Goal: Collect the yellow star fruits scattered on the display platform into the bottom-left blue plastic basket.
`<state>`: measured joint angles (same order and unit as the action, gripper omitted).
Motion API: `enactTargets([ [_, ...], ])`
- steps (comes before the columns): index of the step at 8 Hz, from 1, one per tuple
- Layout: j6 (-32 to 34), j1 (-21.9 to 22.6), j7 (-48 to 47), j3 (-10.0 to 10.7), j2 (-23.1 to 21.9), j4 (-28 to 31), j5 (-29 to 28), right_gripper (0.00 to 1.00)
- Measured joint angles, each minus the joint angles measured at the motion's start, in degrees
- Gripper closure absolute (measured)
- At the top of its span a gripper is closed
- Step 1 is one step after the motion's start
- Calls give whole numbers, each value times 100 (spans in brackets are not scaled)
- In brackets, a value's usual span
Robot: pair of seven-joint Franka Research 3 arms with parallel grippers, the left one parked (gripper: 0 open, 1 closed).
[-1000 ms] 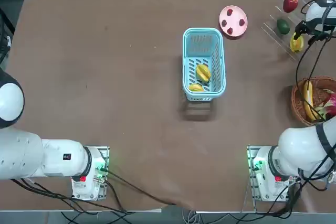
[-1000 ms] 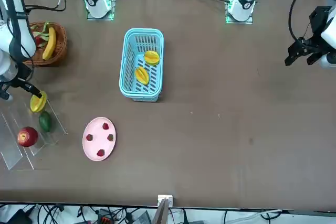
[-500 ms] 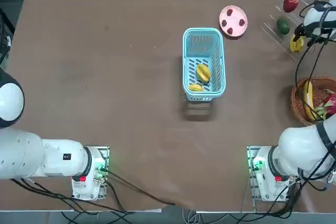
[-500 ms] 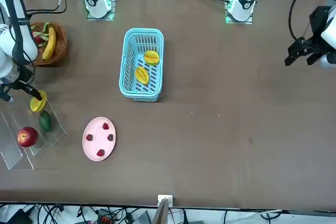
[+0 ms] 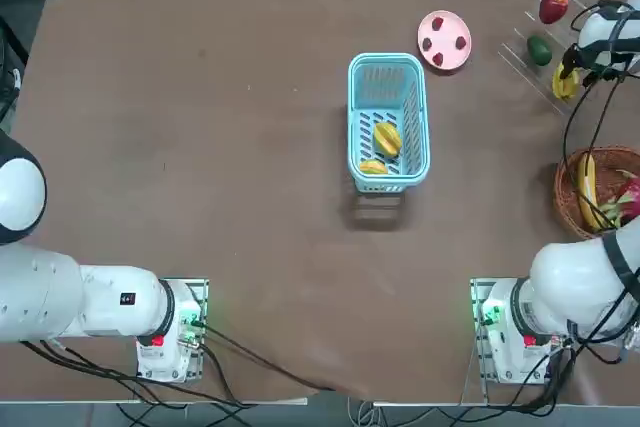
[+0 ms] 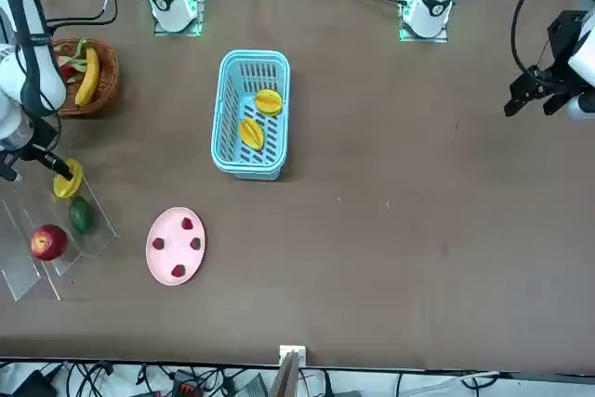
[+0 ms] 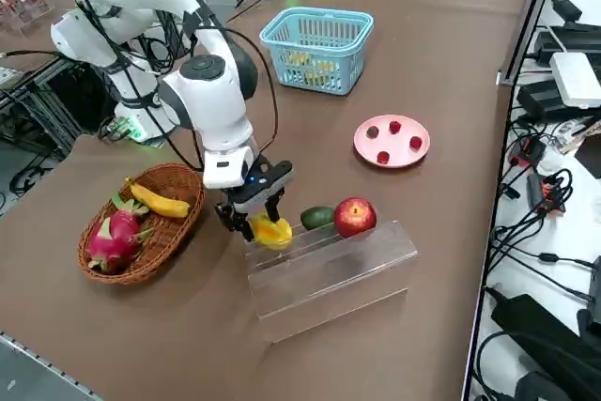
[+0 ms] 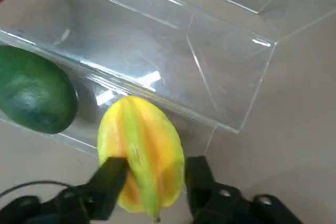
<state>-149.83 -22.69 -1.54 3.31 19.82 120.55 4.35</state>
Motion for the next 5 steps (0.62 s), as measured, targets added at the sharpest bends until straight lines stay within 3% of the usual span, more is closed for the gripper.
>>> enactTargets([
  [1, 13, 3, 0, -30, -21, -2, -23, 62],
  [2, 32, 11, 0, -52, -44, -1, -34, 74],
  [5, 287, 30, 24, -63, -89, -41, -34, 80],
])
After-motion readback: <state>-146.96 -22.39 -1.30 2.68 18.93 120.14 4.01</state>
